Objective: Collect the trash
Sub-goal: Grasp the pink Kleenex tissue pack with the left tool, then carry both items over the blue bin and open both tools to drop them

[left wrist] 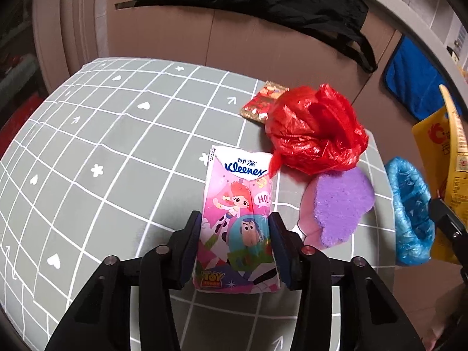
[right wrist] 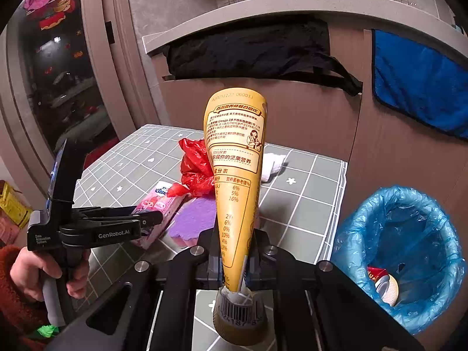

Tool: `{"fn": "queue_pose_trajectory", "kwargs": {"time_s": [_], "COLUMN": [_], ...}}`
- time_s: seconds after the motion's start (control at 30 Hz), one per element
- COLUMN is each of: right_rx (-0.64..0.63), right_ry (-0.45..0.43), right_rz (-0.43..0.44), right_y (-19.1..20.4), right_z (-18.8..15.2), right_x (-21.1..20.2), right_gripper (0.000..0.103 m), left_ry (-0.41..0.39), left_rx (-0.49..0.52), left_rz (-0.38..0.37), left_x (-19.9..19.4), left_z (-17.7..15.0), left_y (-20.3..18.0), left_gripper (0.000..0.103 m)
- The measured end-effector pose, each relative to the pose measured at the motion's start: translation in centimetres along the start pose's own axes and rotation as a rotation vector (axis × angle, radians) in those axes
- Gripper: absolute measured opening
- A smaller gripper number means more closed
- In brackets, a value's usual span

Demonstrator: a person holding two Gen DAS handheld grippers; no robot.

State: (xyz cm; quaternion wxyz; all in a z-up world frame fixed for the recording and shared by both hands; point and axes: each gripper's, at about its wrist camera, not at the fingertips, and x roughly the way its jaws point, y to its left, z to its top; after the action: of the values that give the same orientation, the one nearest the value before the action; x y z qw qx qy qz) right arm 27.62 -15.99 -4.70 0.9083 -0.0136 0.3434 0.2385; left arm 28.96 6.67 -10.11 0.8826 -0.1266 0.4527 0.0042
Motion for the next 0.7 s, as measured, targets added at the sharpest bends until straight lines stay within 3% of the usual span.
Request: {"fn": "queue_pose_trajectory", "kwargs": {"time_s": [0.43,0.7], "right_rx": [-0.017,-0.04], "right_ry": [-0.015,-0.066], "right_rz": [0.004,-0.006], "right_y": [1.1,1.4], "right_z": [0.6,1.5], "right_x": [-0.9,-3.1], "right_gripper": [0.009,0.009], "left_ry": [-0.152,-0.259], "left_rx": [0.052,0.093], "left_rz": [-0.018,-0.083], "left_x": [-6.3,-10.9], "left_z": [0.4,0.5], "left_y": [-0.4,-2.7], "left_gripper": [0.042,0.042]}}
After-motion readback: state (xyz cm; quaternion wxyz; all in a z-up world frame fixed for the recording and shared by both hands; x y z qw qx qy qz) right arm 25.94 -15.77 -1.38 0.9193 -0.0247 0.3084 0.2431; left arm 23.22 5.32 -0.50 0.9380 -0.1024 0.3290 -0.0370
